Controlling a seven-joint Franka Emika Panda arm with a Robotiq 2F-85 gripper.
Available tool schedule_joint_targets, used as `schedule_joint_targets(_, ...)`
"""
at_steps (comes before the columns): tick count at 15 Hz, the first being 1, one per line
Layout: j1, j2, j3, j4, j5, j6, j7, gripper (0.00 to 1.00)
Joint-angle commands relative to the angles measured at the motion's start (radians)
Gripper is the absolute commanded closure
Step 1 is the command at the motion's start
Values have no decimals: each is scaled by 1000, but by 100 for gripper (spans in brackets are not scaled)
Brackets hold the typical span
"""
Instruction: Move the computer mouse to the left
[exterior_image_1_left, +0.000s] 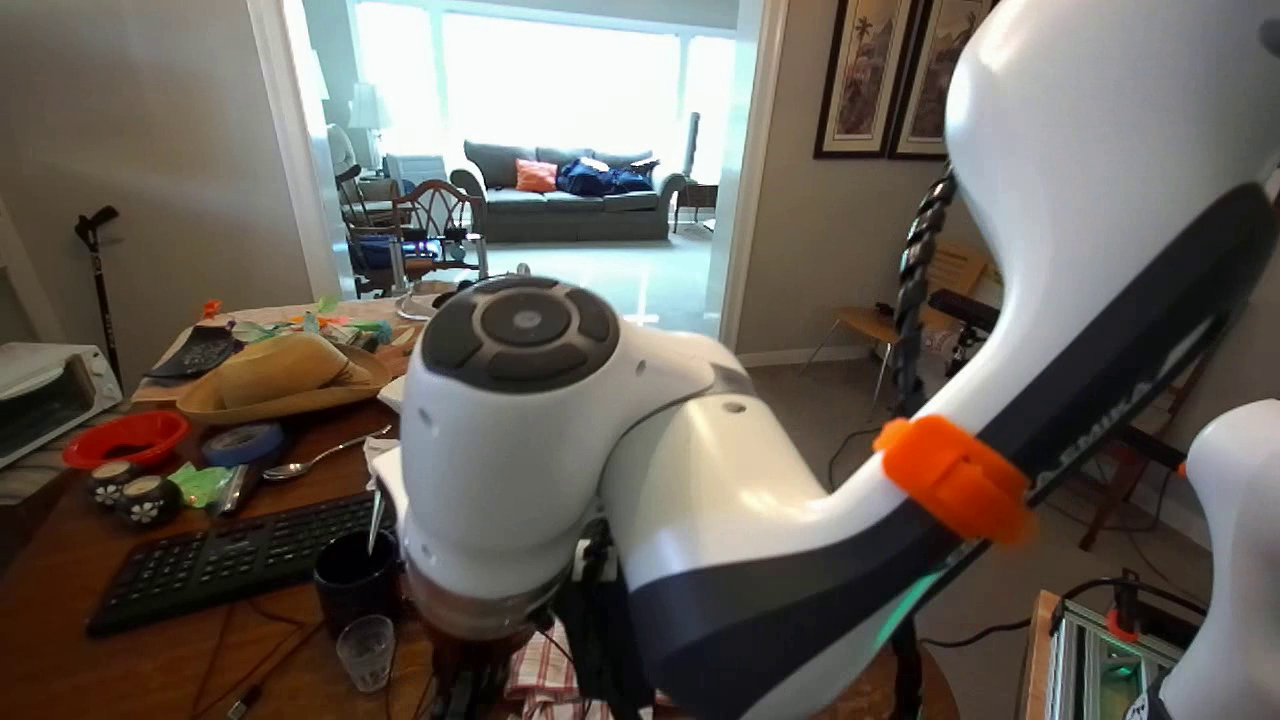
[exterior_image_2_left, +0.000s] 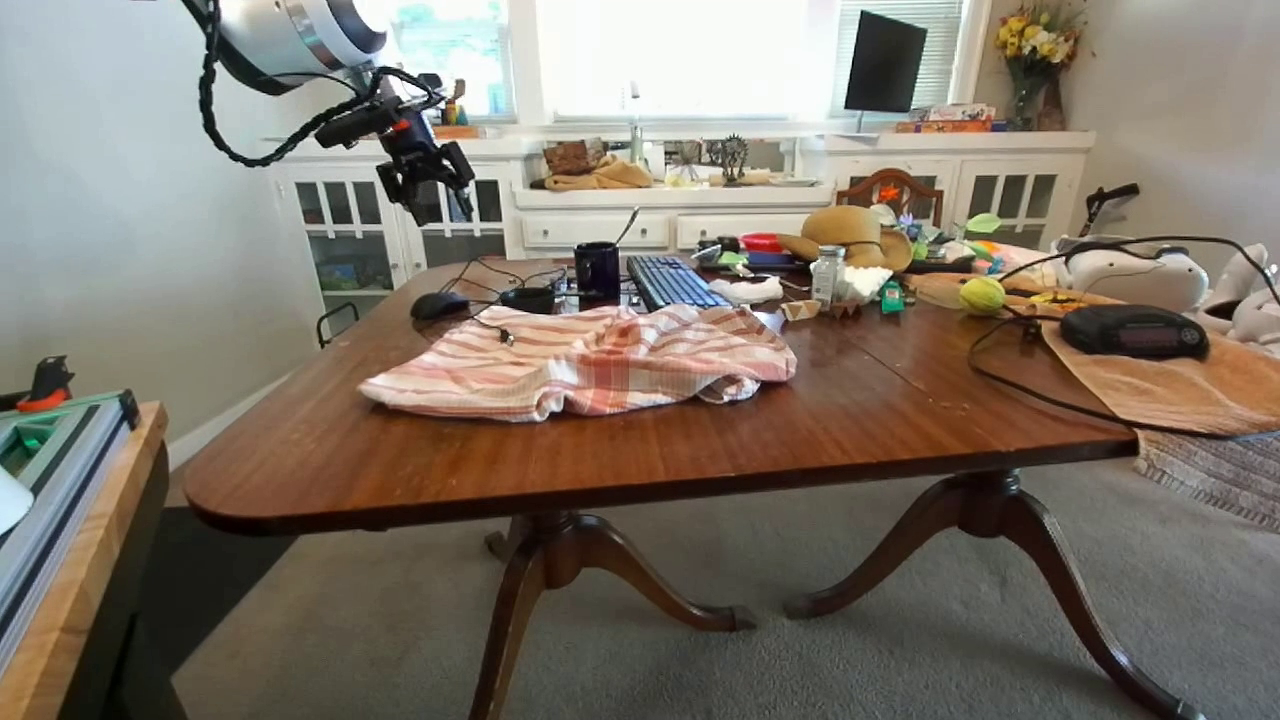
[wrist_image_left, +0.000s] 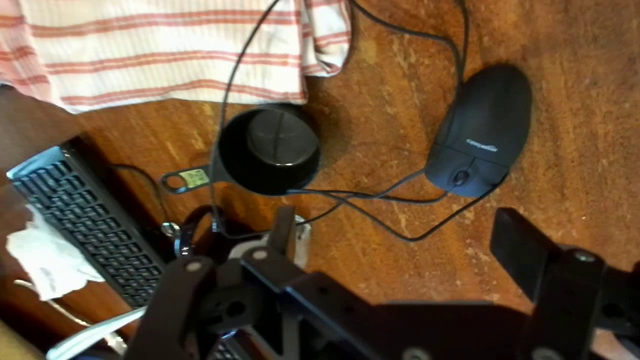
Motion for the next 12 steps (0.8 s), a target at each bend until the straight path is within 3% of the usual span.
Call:
schedule_joint_targets(1,-117,-193,26,-141,-54,-53,126,0)
schedule_joint_targets(7,-404,-382,79,-247,41,-76,108,0)
schedule_joint_targets(8,-436,-397,81,-254,71,-78,80,0)
schedule_joint_targets(9,-448,-409,70,-267,169,-51,-19,0)
schedule_joint_targets(10,-474,-361,115,-220,82,-58,55,0)
schedule_joint_targets(12,-496,-385,109,-235,149,-58,-10,0)
